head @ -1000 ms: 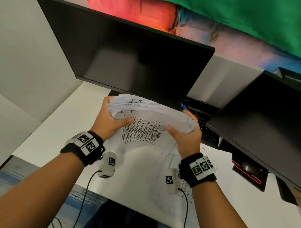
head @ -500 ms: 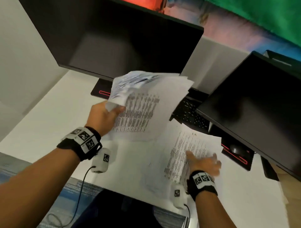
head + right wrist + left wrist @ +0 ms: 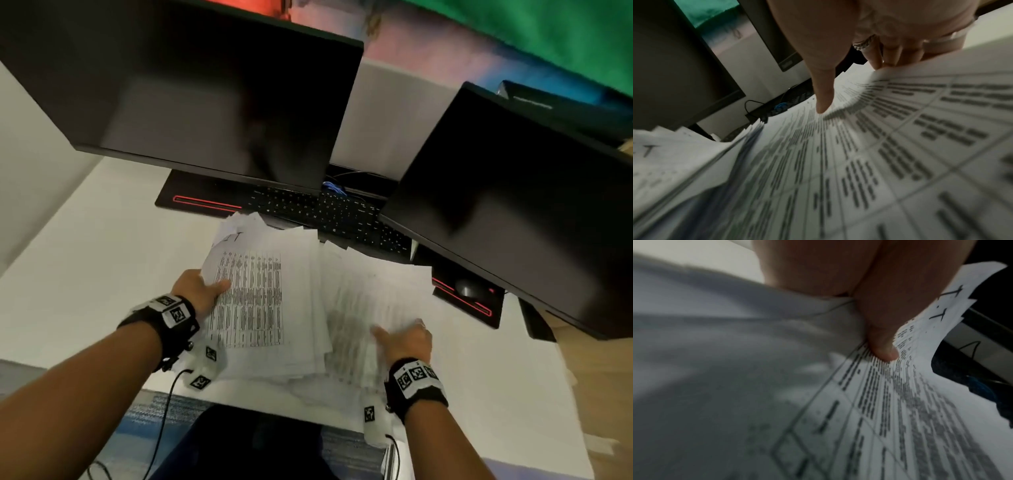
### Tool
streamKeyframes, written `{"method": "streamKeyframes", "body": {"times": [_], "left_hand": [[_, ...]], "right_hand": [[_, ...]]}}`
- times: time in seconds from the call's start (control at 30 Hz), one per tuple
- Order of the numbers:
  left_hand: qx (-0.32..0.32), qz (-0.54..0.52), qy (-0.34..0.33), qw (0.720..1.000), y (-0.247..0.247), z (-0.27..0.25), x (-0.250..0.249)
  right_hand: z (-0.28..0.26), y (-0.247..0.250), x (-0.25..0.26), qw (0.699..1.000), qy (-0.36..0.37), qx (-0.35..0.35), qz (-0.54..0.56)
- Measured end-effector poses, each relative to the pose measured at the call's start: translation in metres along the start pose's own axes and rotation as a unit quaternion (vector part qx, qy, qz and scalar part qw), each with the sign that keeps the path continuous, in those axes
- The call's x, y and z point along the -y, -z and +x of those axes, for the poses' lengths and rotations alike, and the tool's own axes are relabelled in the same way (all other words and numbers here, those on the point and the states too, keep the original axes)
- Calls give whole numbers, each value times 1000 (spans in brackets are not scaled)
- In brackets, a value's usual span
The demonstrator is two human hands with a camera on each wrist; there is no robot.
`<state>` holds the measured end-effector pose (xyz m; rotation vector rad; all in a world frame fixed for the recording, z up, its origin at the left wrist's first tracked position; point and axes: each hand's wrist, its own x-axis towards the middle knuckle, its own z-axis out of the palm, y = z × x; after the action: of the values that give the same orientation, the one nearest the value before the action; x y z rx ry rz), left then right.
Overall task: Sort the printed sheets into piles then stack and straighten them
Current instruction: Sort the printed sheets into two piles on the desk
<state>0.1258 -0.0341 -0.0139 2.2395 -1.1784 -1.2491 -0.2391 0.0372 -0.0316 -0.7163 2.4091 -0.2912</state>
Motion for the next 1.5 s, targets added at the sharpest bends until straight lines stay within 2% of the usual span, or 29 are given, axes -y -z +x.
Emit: {"method": "streamKeyframes", "body": {"times": [0.23,0.37,0.47,0.57,0.67,0.73,0.8,0.87,0.9,0.97,1.03,1.1,1.2,1.3,1.4,1.43,1.5], "left_hand": [[-8,3,15,1000,1,-1,4],[-10,31,16,999,5,-1,3],[-11,37,19,999,7,-3,2],[-7,44,19,999,7,-3,0],[-1,49,21,999,9,-2,-1],[4,47,20,999,11,-1,0],[4,47,18,999,14,0,2],[11,51,20,998,17,1,2],[16,51,20,998,17,4,3],[21,58,16,998,18,6,3],[22,63,15,998,18,7,3],[24,63,5,998,18,4,2],[20,26,0,999,18,-2,-2],[22,-62,43,997,19,-1,-5],[43,-136,52,988,18,0,-7],[48,-115,34,992,17,-1,-8],[35,22,-13,999,13,-1,-8]], "right_hand": [[-2,-4,15,987,-75,62,125],[-1,-16,15,986,-52,104,120],[-11,-14,26,991,-34,79,100],[-12,-15,32,985,-51,72,149],[-18,-7,36,973,-64,105,198],[-26,12,43,983,-27,61,173],[-40,45,62,992,58,-26,113],[-56,83,84,978,148,-92,117],[-65,101,93,967,184,-104,140],[-80,130,111,940,240,-87,227],[-92,143,124,905,265,-27,333],[-92,131,134,899,235,28,368],[-75,75,142,922,167,70,341],[-60,13,141,956,137,66,252],[-57,-35,133,968,164,142,126],[-55,-45,127,965,188,161,85],[-42,-48,106,972,195,125,29]]}}
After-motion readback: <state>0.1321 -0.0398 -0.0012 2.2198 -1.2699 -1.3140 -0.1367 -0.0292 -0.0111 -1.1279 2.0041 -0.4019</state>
